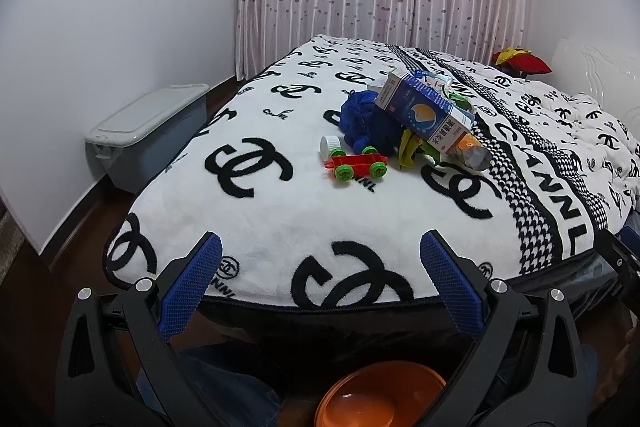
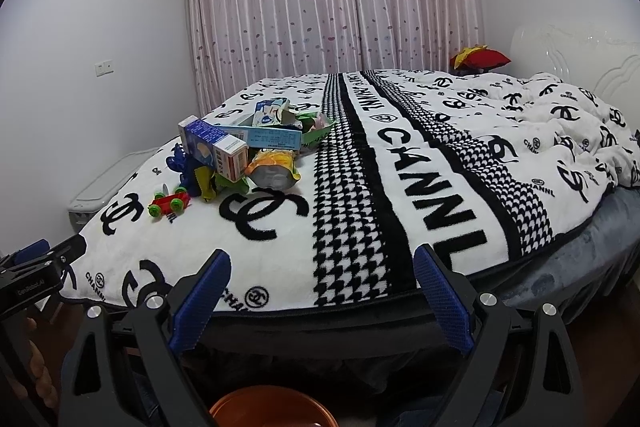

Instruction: Collect trash

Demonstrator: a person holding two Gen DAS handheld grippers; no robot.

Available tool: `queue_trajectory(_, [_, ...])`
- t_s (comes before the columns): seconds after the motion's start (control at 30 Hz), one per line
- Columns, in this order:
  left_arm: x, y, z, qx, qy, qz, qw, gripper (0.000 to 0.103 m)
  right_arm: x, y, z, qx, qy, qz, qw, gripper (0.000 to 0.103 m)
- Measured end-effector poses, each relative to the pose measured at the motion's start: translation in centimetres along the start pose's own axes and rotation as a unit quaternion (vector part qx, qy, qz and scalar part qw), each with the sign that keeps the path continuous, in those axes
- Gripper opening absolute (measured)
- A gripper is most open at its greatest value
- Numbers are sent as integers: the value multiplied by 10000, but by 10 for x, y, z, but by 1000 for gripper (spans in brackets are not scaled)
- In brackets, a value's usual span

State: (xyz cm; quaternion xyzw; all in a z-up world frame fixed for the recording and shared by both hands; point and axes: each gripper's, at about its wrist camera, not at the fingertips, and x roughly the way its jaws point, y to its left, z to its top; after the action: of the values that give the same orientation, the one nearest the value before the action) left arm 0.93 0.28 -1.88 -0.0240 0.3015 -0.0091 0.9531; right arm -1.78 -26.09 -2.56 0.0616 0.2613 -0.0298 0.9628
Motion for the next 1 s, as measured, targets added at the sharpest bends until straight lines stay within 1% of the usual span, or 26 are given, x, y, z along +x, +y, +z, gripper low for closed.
queue_trajectory(1.0, [9,-1,-6,-3,146,-40,9999,97,4,-6,-2,77,62,17,9999,91])
